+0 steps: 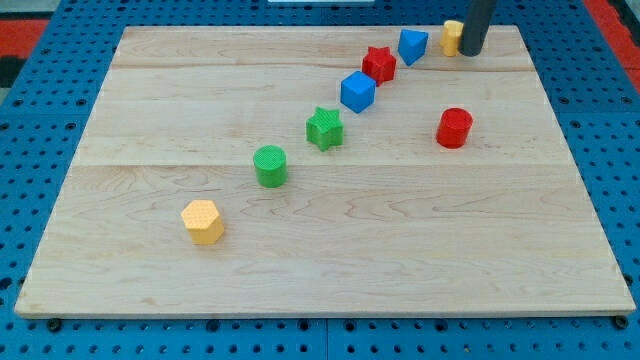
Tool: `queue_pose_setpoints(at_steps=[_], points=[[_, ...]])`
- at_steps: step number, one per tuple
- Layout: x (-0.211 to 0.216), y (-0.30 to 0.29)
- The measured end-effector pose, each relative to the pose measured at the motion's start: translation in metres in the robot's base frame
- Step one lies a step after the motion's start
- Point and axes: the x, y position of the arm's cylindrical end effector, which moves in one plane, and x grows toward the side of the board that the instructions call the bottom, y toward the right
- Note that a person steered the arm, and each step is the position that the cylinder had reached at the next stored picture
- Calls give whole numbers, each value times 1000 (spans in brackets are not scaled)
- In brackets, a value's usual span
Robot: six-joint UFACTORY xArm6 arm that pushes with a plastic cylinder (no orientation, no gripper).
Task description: Move the red circle to the bottom center
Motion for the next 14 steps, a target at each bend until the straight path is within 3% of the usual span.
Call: queue_pose_setpoints(at_steps=[3, 4, 6, 7, 9, 11, 14], points=[[-9, 4], [24, 16], [32, 30], [40, 8], [111, -17], [161, -84], [241, -88]])
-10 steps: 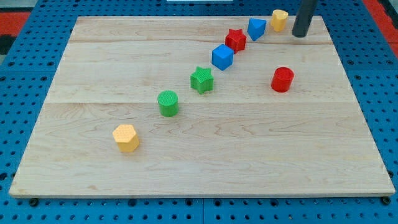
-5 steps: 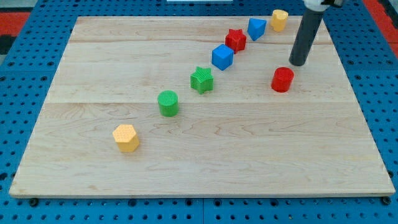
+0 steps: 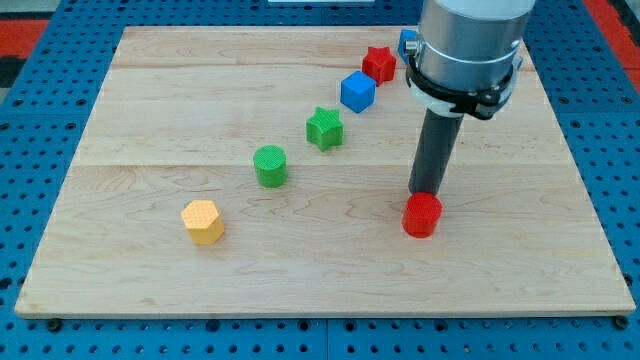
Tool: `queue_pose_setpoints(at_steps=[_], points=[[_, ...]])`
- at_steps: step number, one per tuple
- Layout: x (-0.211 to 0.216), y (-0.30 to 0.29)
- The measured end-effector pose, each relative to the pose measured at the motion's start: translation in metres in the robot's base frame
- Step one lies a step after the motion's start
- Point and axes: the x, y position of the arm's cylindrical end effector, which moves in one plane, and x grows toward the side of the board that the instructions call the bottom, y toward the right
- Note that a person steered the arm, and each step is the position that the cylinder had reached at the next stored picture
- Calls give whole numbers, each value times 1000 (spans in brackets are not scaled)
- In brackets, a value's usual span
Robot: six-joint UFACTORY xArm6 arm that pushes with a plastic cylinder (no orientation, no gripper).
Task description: Move the red circle to the bottom center
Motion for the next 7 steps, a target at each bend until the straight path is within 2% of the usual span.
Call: queue_pose_setpoints(at_steps=[1, 2, 3, 7], points=[[9, 24], [23, -4], [23, -61], [94, -71]])
